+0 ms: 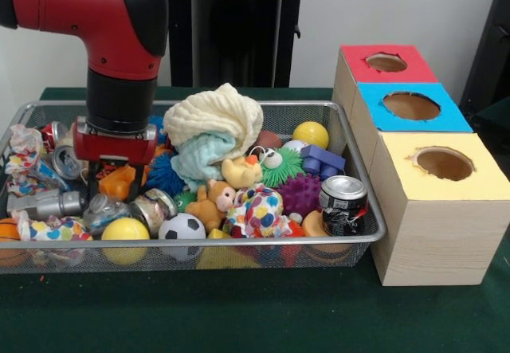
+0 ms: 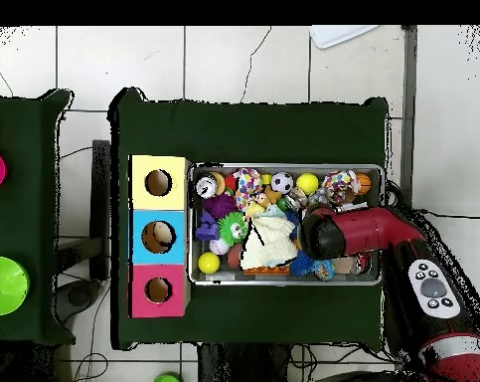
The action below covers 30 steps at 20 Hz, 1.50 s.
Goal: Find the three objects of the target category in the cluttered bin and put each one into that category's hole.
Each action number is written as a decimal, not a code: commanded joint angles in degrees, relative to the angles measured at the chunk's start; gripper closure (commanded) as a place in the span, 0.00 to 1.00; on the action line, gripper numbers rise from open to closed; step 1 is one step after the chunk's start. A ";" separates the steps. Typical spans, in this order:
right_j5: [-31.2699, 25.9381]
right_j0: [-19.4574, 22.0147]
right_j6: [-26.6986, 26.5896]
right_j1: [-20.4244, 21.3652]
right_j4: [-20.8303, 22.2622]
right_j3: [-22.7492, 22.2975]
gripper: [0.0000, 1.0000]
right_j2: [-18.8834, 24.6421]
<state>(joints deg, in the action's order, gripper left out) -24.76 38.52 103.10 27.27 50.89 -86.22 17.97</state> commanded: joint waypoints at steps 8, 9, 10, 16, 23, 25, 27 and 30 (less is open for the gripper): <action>2.05 -0.47 -9.19 -3.49 3.07 4.47 1.00 6.12; 2.18 -0.44 -8.80 -3.54 2.94 4.43 1.00 6.06; 2.10 -0.33 -9.00 -3.53 2.93 4.37 1.00 6.13; 2.18 -0.32 -8.76 -3.64 2.91 4.49 1.00 6.08; 1.20 0.02 -7.65 -3.59 1.34 4.18 0.00 6.09; 0.68 -0.01 -7.72 -3.53 1.07 4.17 0.00 6.06; 0.21 0.05 -7.86 -3.51 0.77 4.08 0.00 6.12; -0.37 0.25 -8.34 -3.44 0.52 3.93 0.00 6.35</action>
<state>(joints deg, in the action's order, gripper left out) -24.72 38.75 103.10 26.27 51.14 -85.20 18.26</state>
